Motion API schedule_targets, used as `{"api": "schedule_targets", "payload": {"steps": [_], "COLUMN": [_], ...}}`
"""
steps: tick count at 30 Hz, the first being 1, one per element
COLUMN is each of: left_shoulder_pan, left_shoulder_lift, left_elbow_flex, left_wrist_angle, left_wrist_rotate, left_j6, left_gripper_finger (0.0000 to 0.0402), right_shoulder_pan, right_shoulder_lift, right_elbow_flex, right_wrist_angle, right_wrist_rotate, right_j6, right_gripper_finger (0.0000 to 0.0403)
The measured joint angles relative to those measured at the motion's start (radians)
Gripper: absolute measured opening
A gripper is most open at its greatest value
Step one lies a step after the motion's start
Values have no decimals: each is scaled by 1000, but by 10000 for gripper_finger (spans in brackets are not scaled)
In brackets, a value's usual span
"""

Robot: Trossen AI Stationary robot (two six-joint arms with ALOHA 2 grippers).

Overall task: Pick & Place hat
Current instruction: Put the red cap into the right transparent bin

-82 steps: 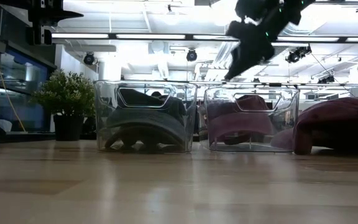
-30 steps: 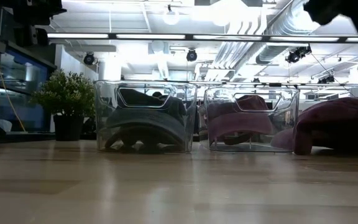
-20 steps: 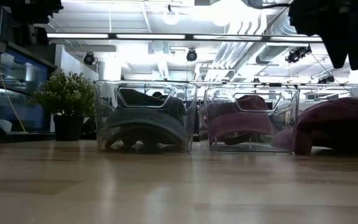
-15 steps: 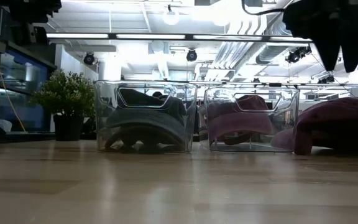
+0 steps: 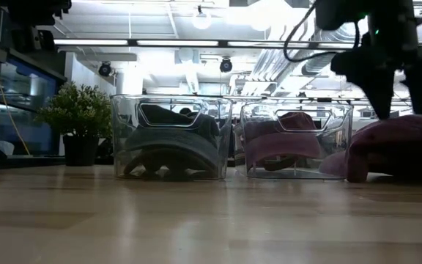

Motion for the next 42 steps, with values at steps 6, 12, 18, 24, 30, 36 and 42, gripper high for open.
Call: {"api": "schedule_targets", "payload": {"steps": [6,12,18,24,30,36,42], "left_shoulder_pan": [0,0,0,0,0,0,0], "left_shoulder_lift": [0,0,0,0,0,0,0], "left_elbow_flex": [0,0,0,0,0,0,0], "left_wrist_angle": [-5,-23,-30,-30,-30,-30,-30], "left_wrist_rotate": [32,36,36,35,35,34,33], "left_j6": [-8,-25,-27,-27,-27,-30,-35], "left_gripper_finger": [137,137,137,137,137,137,137], "right_shoulder_pan": [-49,-76,-95,-113,-115,-115,-115], "right_shoulder_lift": [-50,-111,-122,-122,-122,-126,-165], "right_elbow_flex": [-113,-204,-226,-226,-226,-220,-152], "right_wrist_angle": [125,248,247,248,251,257,170], "right_wrist_rotate": [-17,-45,-66,-54,-54,-74,-42], "right_j6": [-5,21,25,18,-7,-28,-43], "right_gripper_finger": [333,287,199,93,8,4,3]}}
